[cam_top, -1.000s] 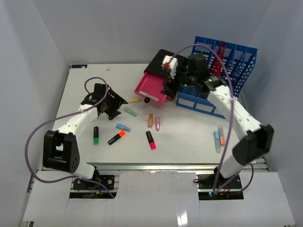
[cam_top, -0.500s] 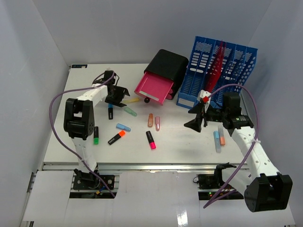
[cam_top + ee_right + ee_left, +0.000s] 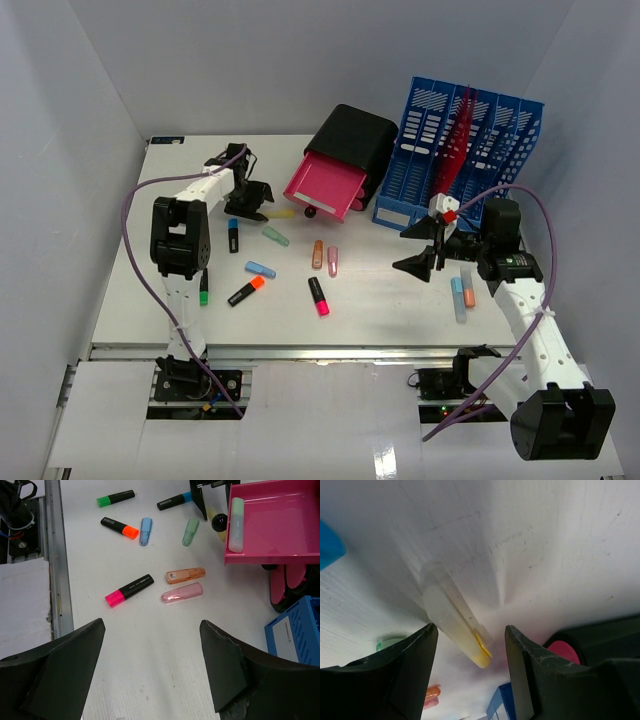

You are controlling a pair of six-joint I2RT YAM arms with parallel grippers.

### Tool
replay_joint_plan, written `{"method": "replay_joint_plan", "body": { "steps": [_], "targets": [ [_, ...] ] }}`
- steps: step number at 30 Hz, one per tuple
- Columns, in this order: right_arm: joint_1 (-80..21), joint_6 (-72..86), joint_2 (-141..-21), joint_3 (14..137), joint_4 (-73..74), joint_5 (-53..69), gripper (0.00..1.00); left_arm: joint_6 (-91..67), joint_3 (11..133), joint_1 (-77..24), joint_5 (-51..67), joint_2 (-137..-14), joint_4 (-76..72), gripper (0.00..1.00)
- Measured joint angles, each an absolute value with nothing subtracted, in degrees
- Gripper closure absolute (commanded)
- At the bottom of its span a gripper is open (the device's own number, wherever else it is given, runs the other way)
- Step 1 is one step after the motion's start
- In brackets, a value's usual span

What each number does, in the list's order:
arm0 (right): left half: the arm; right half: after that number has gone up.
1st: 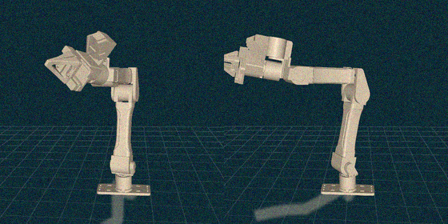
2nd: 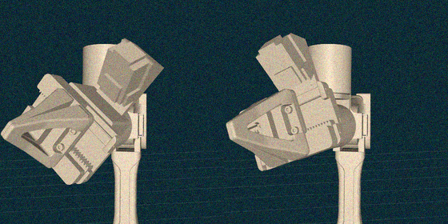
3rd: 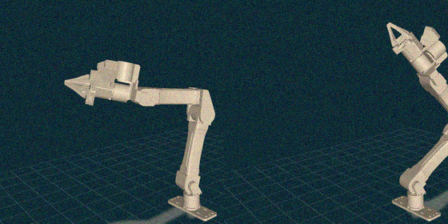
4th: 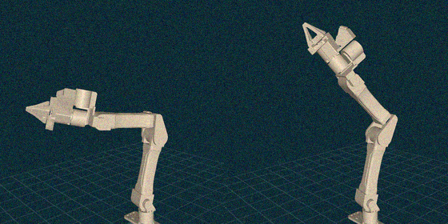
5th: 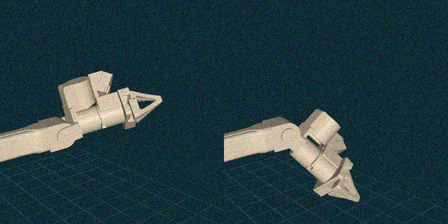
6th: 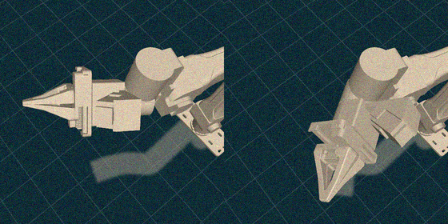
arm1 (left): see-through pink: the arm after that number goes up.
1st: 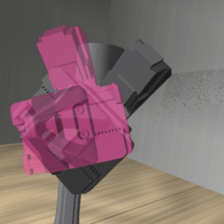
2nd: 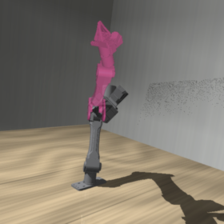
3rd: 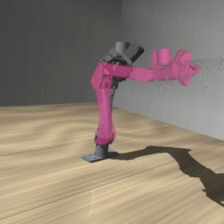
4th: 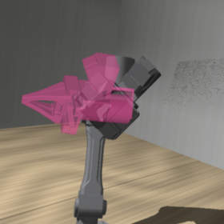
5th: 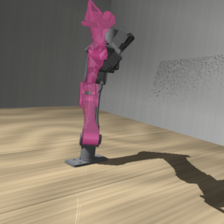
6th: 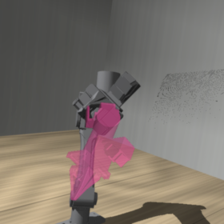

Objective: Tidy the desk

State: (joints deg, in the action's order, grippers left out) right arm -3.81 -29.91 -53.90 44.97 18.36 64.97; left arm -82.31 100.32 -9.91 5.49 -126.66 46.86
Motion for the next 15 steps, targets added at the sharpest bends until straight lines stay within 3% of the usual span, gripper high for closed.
{"method": "replay_joint_plan", "body": {
  "steps": [6, 15],
  "targets": [
    [-3.28, -29.89, -53.64, 44.88, 17.91, 65.41, 0.17, -82.96, 102.12, -9.91, 5.35, -128.37, 48.77, 0.42],
    [-2.56, -29.89, -53.17, 44.75, 17.85, 65.68, 0.17, -83.11, 103.18, -9.89, 5.41, -129.27, 49.80, 0.72]
  ]
}}
